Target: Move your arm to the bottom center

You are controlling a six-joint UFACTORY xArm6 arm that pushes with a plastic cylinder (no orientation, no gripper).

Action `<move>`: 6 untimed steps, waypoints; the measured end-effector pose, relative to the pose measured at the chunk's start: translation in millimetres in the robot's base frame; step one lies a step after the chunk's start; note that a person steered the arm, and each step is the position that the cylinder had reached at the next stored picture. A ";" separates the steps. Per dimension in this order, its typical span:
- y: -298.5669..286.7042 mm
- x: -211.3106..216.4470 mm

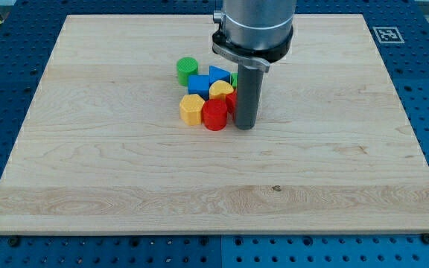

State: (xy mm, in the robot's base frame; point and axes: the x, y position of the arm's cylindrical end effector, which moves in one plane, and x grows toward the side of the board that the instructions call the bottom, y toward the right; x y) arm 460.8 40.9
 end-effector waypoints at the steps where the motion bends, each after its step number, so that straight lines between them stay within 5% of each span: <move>1: 1.2 26.5; 4: -23.3 50.7; 6: -10.0 128.0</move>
State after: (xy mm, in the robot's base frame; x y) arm 588.8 30.9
